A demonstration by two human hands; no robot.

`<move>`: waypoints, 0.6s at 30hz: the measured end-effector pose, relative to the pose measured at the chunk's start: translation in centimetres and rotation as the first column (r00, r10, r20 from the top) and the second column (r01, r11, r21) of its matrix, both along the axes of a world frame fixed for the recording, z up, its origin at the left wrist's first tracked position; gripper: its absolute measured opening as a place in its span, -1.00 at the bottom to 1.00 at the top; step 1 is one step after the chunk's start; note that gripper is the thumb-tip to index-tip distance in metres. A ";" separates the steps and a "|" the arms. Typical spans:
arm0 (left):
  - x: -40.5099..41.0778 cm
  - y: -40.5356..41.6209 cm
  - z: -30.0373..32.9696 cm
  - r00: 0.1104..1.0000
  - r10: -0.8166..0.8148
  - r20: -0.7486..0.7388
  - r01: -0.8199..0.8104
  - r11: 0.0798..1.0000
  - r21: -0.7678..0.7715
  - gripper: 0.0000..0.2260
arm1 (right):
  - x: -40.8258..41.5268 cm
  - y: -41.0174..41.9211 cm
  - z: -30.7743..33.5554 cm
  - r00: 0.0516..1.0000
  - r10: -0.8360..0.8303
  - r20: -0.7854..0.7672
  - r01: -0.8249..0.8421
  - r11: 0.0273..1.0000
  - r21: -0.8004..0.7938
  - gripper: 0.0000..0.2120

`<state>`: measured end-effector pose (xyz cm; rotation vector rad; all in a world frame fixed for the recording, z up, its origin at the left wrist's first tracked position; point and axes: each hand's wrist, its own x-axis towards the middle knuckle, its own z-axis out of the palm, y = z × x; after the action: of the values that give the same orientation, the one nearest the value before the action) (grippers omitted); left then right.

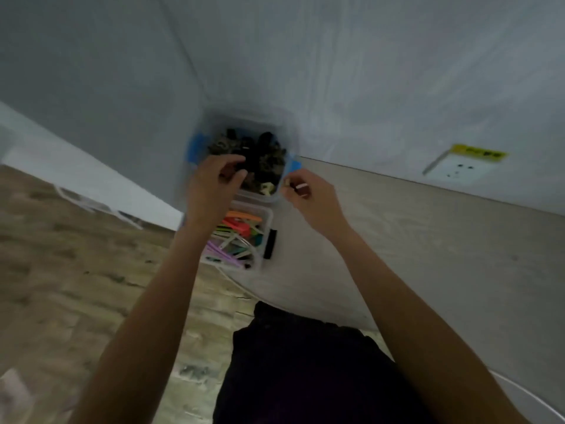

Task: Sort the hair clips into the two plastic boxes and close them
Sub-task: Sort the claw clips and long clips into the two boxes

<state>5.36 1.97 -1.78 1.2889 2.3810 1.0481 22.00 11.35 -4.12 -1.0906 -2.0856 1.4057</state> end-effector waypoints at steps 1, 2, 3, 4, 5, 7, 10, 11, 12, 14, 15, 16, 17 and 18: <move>-1.4 -0.5 0.1 0.999 0.034 0.005 -0.034 0.999 0.011 -0.81 | -1.6 -0.2 0.4 0.999 0.046 0.014 -0.047 0.998 0.037 -0.87; -2.5 -0.8 0.0 0.998 0.063 0.022 -0.063 0.998 0.015 -0.81 | -2.8 -0.3 0.8 0.997 0.079 0.010 -0.080 0.995 0.061 -0.86; -3.8 -1.0 0.1 0.996 0.083 0.042 -0.084 0.996 0.011 -0.80 | -4.3 -0.3 1.2 0.995 0.103 0.007 -0.103 0.992 0.071 -0.85; -4.7 -1.0 0.0 0.994 0.089 0.062 -0.089 0.996 -0.004 -0.78 | -5.2 -0.2 1.4 0.994 0.107 0.009 -0.107 0.991 0.076 -0.82; -5.6 -1.0 -0.1 0.993 0.088 0.083 -0.086 0.996 -0.025 -0.77 | -6.2 0.3 1.6 0.995 0.092 0.029 -0.095 0.990 0.101 -0.78; -6.6 -0.9 -0.3 0.996 0.044 0.075 -0.038 0.996 -0.076 -0.74 | -7.2 2.0 1.5 0.997 -0.001 0.083 -0.017 0.977 0.212 -0.77; -7.6 -0.3 -1.1 0.995 -0.080 -0.066 0.073 0.992 -0.104 -0.73 | -8.2 4.5 0.9 0.981 -0.070 0.178 -0.020 0.889 0.458 -0.75; -7.8 0.1 -1.4 0.986 -0.124 -0.111 0.111 0.987 -0.119 -0.71 | -8.5 5.1 0.7 0.973 -0.038 0.226 -0.086 0.854 0.512 -0.73; -7.8 0.6 -1.7 0.974 -0.172 -0.150 0.152 0.980 -0.131 -0.67 | -8.8 5.4 0.4 0.959 0.002 0.282 -0.162 0.821 0.547 -0.70; -7.5 1.7 -2.4 0.938 -0.273 -0.214 0.239 0.956 -0.172 -0.56 | -9.6 5.6 0.1 0.922 0.043 0.386 -0.279 0.765 0.581 -0.70; -7.3 2.3 -2.6 0.920 -0.313 -0.234 0.265 0.940 -0.214 -0.51 | -9.8 5.6 -0.1 0.911 0.038 0.410 -0.299 0.745 0.596 -0.72; -7.1 2.8 -3.0 0.910 -0.341 -0.235 0.277 0.923 -0.267 -0.47 | -9.9 5.7 -0.4 0.904 0.021 0.427 -0.308 0.725 0.616 -0.74; -6.9 3.3 -3.3 0.905 -0.358 -0.231 0.278 0.908 -0.314 -0.43 | -9.9 5.6 -0.6 0.898 -0.004 0.440 -0.312 0.700 0.642 -0.77; -6.8 3.7 -3.7 0.903 -0.367 -0.224 0.277 0.894 -0.352 -0.39 | -9.9 5.6 -0.8 0.890 -0.031 0.454 -0.321 0.666 0.673 -0.81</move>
<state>-1.41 5.67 -5.48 1.7273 2.2811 0.3882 12.06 16.97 -4.91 -0.9172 -2.7272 0.2258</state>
